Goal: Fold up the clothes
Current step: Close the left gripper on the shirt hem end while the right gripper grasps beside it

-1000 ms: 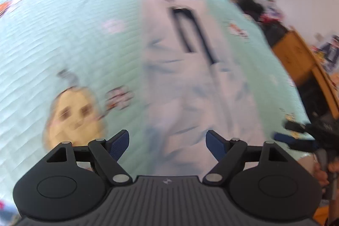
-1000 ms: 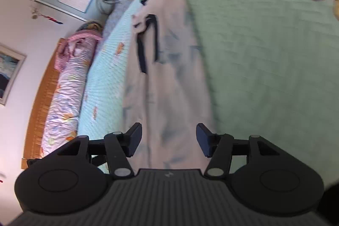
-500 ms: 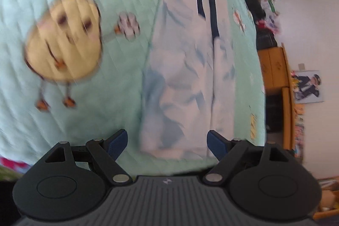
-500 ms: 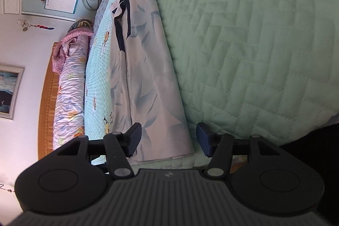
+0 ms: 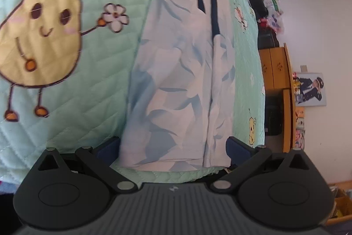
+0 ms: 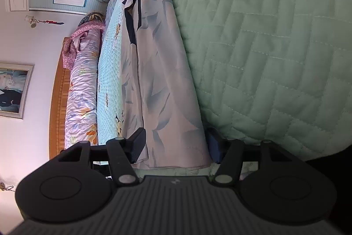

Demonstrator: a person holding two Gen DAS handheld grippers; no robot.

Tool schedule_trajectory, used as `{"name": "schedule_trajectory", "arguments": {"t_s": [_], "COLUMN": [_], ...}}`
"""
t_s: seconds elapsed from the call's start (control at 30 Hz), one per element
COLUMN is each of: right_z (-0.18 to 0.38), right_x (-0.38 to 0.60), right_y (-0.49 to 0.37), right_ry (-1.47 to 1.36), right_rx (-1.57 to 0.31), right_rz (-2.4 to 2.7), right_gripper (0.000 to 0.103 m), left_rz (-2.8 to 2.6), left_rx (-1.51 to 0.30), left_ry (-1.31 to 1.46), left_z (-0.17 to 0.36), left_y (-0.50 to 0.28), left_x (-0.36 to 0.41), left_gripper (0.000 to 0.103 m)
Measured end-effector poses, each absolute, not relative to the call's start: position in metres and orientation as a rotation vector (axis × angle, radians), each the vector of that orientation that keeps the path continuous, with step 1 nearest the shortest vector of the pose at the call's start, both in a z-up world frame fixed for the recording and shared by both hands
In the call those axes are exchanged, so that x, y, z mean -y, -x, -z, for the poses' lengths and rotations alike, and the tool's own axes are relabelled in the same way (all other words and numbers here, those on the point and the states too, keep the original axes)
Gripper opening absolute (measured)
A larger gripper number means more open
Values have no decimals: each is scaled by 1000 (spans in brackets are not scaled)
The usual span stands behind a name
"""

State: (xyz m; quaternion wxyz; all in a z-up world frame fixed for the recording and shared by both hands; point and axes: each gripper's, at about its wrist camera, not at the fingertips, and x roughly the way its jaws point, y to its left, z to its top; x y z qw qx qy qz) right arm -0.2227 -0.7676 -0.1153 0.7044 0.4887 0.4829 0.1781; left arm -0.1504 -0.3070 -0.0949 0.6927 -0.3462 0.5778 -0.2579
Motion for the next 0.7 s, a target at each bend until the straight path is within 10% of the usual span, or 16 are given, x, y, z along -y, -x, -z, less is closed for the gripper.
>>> {"name": "schedule_trajectory", "arguments": {"t_s": [0.13,0.27,0.4,0.7], "right_z": [112,113,115,110], "right_x": [765,761,763,761], "right_y": [225,230,233,236], "right_ry": [-1049,-976,-965,-921], "right_rx": [-1071,-1092,-1093,-1072], "right_rz": [-403,-396,-403,-420], "right_gripper": [59,25,19,20], "left_rz": [572,566,554,524], "left_rx": [-1287,-1275,-1271,-1265], "left_ry": [697,659,672,610], "left_z": [91,90,93,90], "left_y": [152,155,157,163], "left_x": [315,315,309,304], "left_gripper": [101,94,86,31]}}
